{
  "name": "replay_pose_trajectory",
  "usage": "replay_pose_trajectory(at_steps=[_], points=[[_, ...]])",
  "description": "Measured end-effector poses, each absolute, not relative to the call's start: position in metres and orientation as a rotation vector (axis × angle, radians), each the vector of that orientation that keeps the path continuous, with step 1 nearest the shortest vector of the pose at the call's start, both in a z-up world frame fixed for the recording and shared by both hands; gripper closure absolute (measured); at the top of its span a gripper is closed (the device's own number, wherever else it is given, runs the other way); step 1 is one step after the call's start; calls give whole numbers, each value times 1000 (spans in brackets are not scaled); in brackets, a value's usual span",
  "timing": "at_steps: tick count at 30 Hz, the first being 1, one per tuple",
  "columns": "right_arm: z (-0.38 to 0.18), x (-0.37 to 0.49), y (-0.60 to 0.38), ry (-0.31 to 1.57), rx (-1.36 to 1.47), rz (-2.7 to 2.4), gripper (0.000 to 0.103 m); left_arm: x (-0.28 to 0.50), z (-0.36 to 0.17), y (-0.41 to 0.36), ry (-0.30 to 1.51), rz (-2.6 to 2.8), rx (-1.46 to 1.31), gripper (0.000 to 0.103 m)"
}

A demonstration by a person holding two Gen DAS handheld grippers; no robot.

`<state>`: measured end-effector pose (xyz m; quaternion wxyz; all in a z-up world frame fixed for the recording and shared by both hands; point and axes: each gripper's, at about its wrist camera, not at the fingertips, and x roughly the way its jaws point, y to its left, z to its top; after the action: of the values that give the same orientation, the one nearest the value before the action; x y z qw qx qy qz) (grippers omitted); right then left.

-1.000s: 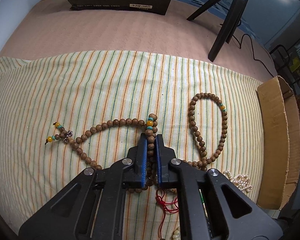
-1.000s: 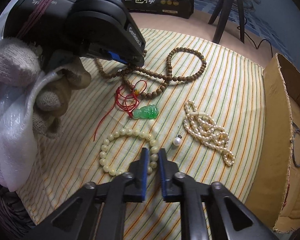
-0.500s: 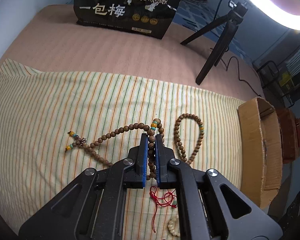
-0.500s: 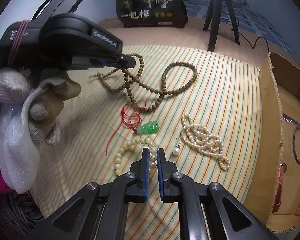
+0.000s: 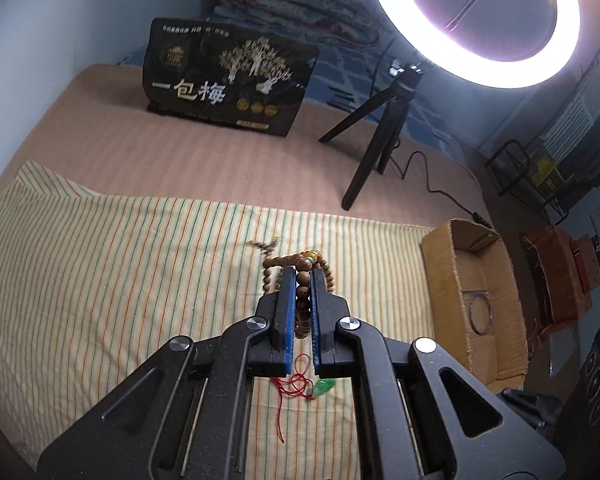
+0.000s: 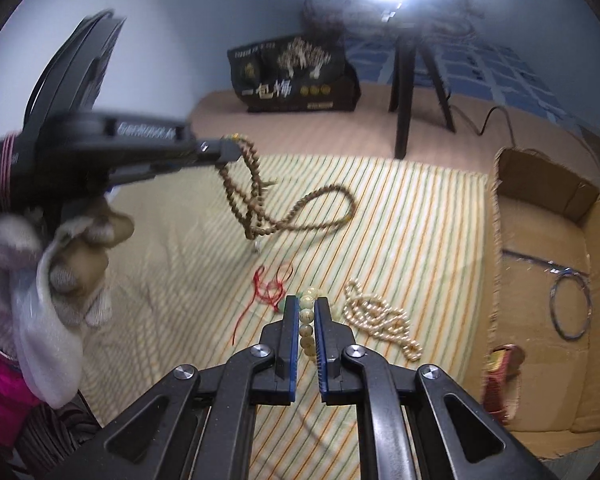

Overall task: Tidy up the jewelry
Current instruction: 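Grasp the brown bead strand with the left tool while the right tool grasps the cream bracelet, then carry both bead strands over the box and release them inside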

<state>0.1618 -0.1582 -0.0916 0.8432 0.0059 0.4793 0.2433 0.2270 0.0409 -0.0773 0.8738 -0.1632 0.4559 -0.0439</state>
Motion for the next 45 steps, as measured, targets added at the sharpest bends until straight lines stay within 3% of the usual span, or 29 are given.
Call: replay_pose_trajectory(at_steps=[23, 45], points=[[-26, 169, -266, 837, 168, 348, 98, 211, 8, -4, 815, -221, -348, 99], [-35, 178, -339, 865, 254, 221, 98, 234, 55, -103, 754, -403, -302, 99]])
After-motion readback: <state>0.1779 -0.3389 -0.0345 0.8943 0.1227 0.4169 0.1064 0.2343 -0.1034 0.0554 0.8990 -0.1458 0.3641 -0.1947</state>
